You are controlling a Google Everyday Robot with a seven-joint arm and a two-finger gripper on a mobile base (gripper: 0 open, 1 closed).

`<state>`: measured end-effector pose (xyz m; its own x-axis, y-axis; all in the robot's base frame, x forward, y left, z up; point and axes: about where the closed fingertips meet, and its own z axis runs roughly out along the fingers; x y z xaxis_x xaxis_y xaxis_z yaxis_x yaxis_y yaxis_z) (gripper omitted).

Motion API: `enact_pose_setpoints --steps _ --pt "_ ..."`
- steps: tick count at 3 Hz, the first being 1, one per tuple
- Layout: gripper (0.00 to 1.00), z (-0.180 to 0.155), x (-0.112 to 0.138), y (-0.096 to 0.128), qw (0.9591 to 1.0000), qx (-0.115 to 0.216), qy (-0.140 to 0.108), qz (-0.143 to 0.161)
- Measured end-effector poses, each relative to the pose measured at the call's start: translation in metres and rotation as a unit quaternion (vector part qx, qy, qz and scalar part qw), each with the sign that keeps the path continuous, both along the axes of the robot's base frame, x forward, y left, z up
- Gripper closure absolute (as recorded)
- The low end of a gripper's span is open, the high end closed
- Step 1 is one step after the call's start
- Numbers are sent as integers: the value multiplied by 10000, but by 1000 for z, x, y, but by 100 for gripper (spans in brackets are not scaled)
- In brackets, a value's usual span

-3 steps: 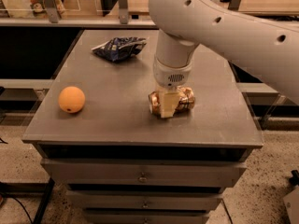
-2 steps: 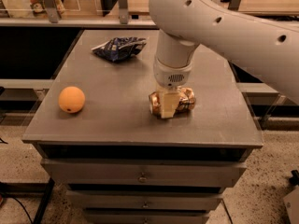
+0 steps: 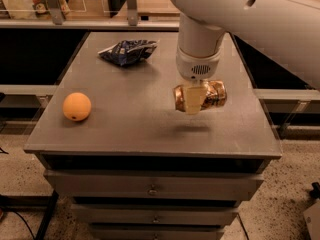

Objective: Place orange can upright

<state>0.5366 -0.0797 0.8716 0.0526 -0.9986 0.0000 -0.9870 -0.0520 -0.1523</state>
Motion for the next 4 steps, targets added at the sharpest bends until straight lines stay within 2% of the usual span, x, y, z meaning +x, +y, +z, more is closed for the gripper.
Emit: enact_pose_setpoints --steps 1,2,3,4 --pt "100 0 0 0 10000 0 0 0" --pt "100 -6 1 3 9989 444 59 117" --pt "100 -4 5 1 9911 1283 43 350" --pt "100 6 4 -7 9772 2041 -46 579"
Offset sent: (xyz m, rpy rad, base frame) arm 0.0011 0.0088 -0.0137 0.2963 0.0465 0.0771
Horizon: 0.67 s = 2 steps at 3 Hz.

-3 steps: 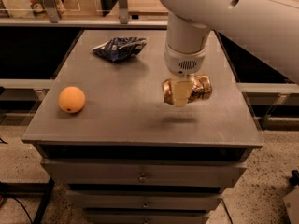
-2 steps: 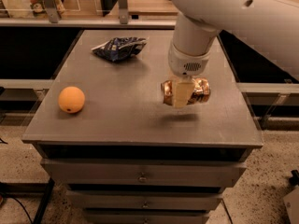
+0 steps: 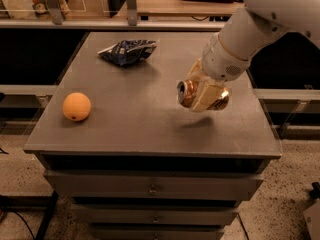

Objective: Place orange can upright

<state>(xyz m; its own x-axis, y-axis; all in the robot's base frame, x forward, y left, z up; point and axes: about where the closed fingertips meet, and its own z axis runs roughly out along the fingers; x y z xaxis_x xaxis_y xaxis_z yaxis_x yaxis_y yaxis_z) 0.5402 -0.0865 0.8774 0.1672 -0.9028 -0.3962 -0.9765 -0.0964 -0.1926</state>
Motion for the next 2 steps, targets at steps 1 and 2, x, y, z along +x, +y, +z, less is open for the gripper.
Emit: enact_pose_setpoints --steps 1,2 --pt "100 10 -2 -6 9977 651 -42 189" --pt "100 12 -3 -12 9875 1536 55 360"
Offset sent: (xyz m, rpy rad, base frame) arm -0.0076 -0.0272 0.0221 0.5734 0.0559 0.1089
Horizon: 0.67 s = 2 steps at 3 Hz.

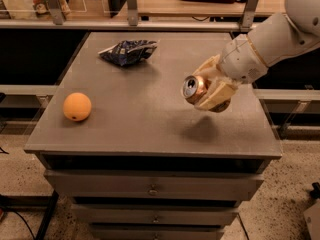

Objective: Place orange can upright

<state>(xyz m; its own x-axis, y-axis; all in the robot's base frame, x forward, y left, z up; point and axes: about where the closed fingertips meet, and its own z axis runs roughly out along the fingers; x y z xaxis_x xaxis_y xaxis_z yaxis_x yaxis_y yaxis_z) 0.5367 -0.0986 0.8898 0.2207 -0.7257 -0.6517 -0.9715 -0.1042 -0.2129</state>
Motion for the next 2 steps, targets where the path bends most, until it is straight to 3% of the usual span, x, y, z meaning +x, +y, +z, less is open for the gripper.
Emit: enact_pose_setpoints --steps 1,2 --pt "100 -3 1 -3 9961 835 275 64" --pt "100 1 0 -4 9869 1536 494 73"
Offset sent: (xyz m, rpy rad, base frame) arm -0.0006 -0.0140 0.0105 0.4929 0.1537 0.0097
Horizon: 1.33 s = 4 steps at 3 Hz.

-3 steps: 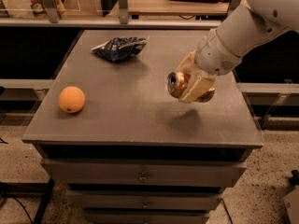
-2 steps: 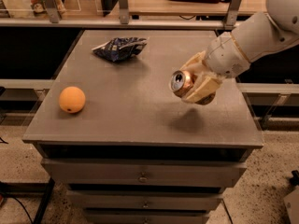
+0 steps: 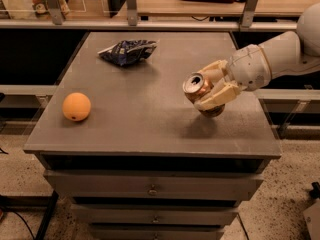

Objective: Place orange can upright

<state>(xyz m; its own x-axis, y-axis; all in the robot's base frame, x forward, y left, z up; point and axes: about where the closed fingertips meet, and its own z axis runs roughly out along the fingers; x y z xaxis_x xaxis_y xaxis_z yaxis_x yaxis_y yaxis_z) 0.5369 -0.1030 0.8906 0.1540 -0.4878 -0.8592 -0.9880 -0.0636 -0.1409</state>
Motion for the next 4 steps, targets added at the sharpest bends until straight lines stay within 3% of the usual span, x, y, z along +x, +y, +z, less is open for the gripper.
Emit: enact_pose_setpoints --steps 2,3,4 --pt "100 7 -3 -5 9932 1098 388 -55" --pt "100 9 -5 -5 9865 1564 479 -42" --pt "82 9 -9 -5 9813 1882 404 -49"
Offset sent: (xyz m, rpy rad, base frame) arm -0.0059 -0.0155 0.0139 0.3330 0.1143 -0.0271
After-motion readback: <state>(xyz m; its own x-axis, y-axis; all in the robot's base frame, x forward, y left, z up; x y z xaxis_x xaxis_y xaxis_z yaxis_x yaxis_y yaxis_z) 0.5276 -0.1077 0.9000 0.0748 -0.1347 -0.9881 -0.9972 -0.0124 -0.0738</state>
